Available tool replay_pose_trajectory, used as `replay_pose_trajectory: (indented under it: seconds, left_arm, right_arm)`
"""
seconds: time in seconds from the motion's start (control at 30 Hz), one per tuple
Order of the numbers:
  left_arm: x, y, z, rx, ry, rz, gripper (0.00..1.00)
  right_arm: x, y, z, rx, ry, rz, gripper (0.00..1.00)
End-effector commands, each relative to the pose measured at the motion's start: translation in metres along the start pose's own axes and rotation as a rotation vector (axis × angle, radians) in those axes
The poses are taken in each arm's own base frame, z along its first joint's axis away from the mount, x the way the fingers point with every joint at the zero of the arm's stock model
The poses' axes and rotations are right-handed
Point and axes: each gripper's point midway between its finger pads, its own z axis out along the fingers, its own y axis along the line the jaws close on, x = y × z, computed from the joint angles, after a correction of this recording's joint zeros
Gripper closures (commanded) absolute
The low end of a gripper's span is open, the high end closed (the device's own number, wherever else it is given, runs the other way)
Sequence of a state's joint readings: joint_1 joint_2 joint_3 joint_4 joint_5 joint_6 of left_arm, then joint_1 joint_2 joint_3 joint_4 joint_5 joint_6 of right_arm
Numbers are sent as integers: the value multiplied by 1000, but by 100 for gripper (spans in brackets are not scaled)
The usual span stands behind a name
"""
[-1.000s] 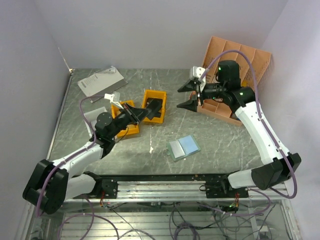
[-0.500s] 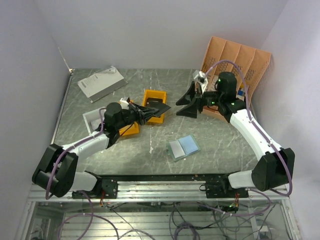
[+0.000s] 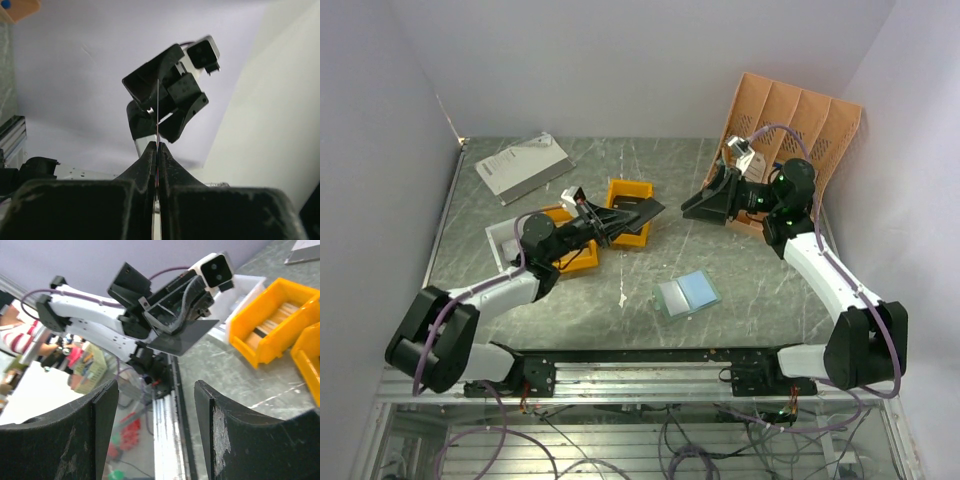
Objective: Put the credit cards into the card holder
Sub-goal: Pick up the credit card from the storage box.
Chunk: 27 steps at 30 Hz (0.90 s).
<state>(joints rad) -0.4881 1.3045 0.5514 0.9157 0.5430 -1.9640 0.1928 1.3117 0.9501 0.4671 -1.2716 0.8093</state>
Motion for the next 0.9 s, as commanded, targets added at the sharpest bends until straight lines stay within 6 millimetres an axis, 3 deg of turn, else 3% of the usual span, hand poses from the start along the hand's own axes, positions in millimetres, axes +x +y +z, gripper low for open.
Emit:
replay_pose_trajectory:
  seconds: [0.0, 0.33, 0.6, 0.87]
  left_arm:
    - [32, -22, -7, 166, 158, 79, 93]
    - [63, -45, -6, 334, 276, 179, 93]
    - [35, -25, 7, 113, -11, 524, 93]
    - [38, -47, -6, 168, -162, 649, 93]
  right_arm:
    - [-19, 24, 5, -47, -13, 175, 38]
    - [-3, 32, 13, -49, 42, 266, 38]
    - [-10, 44, 18, -46, 52, 237, 38]
    - [-7, 52, 23, -85, 40, 258, 41]
